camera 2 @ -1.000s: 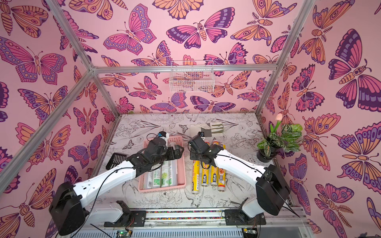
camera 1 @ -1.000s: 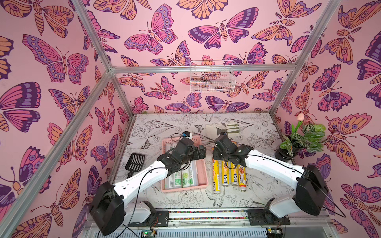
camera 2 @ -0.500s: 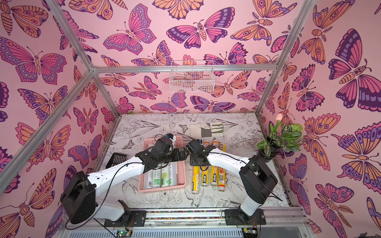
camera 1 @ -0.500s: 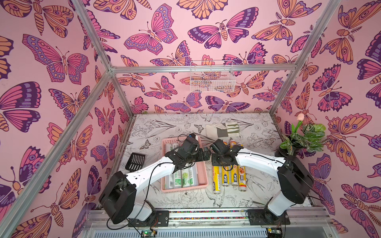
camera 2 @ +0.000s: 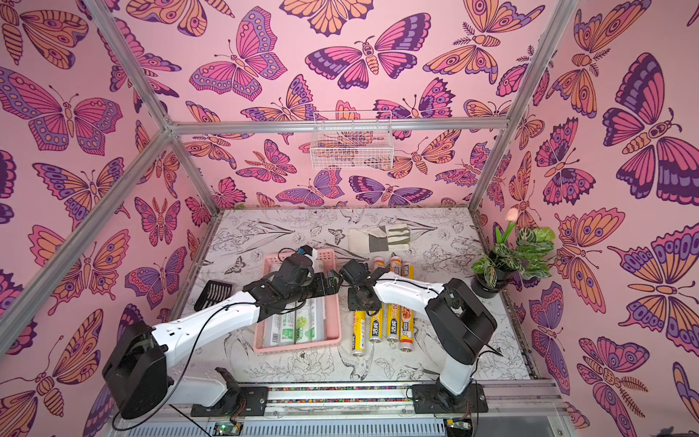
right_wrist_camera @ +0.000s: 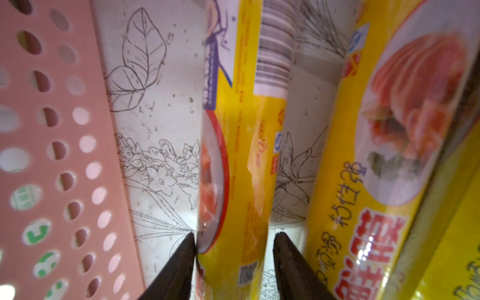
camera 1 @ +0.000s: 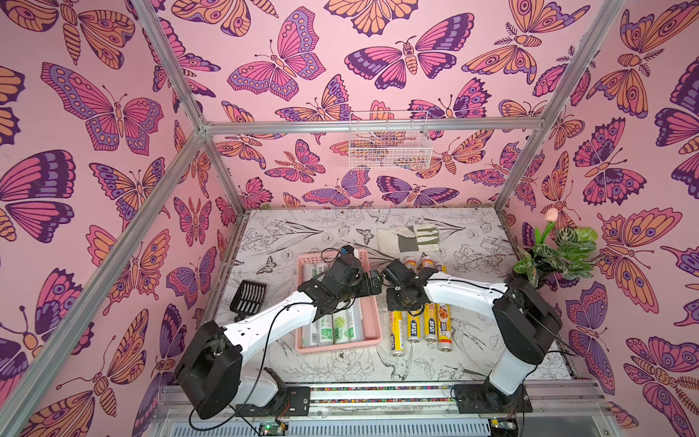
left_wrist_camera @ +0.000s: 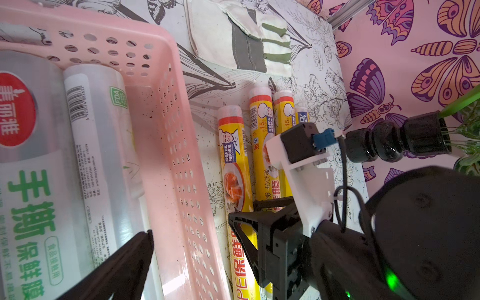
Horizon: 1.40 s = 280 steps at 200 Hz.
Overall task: Put the plastic wrap into the basket
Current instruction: Pick up the plastic wrap from the center of the board.
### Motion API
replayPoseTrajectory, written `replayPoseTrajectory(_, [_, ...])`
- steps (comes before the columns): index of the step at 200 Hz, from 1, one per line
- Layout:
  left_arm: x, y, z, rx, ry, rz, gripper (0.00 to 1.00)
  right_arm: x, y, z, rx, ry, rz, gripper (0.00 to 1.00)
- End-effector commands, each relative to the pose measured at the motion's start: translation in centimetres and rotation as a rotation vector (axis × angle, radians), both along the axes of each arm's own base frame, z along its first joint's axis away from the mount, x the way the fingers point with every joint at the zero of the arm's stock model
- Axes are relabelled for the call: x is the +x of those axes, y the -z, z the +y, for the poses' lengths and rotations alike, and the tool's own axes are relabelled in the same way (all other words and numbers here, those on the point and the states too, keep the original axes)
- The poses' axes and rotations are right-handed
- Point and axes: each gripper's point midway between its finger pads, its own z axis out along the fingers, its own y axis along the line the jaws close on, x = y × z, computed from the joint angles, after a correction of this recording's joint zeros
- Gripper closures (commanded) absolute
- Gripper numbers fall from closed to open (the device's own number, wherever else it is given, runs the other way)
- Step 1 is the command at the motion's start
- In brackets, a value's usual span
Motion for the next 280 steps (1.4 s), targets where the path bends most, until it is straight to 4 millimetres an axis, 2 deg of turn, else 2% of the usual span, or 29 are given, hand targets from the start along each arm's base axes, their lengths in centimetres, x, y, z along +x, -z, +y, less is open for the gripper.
replayPoseTrajectory(1, [0.0, 0.5, 0.3, 0.015, -0.012, 0.001, 0.0, 0.3, 0.3, 0.2, -0.008, -0.001, 0.015, 0.49])
replayPoseTrajectory(37, [-0.1, 0.7, 0.4, 0.018, -0.011, 0.005, 0.0, 0.3, 0.5, 0.5, -0.003, 0.005, 0.018, 0.53])
replayPoseTrajectory(65, [-0.1, 0.6, 0.5, 0.022, -0.017, 0.002, 0.0, 0.7, -0.4, 0.2, 0.006, 0.022, -0.013, 0.61])
replayPoseTrajectory(134, [0.0, -1.0, 1.4, 0.013, -0.046, -0.051, 0.0, 1.8, -6.7, -0.3, 0.09, 0.053, -0.171, 0.66])
replayPoseTrajectory(138, [0.0, -1.1, 1.6, 0.015, -0.052, -0.057, 0.0, 1.8, -8.0, -0.3, 0.116, 0.055, -0.196, 0.66])
replayPoseTrajectory(156, [0.1, -1.1, 2.4, 0.028, -0.088, -0.074, 0.0, 2.0, -10.0, 0.1, 0.156, 0.046, -0.232, 0.65])
replayPoseTrajectory(159, [0.0, -2.2, 2.7, 0.008, -0.094, -0.098, 0.0, 2.1, -10.2, 0.2, 0.162, 0.043, -0.236, 0.65])
replayPoseTrajectory(193, [-0.2, -3.2, 4.4, 0.009, -0.151, -0.145, 0.0, 2.4, -13.2, 2.4, 0.277, -0.015, -0.275, 0.65])
replayPoseTrajectory(248, [-0.9, -4.3, 8.9, 0.021, -0.31, -0.242, 0.0, 2.4, -15.8, 7.3, 0.399, -0.119, -0.254, 0.65])
replayPoseTrajectory(252, [-1.0, -4.3, 9.2, 0.025, -0.317, -0.249, 0.0, 2.5, -14.7, 7.9, 0.383, -0.128, -0.232, 0.65])
replayPoseTrajectory(280, [-1.5, -4.8, 10.8, 0.021, -0.365, -0.286, 0.0, 2.3, -13.5, 10.1, 0.347, -0.171, -0.199, 0.65])
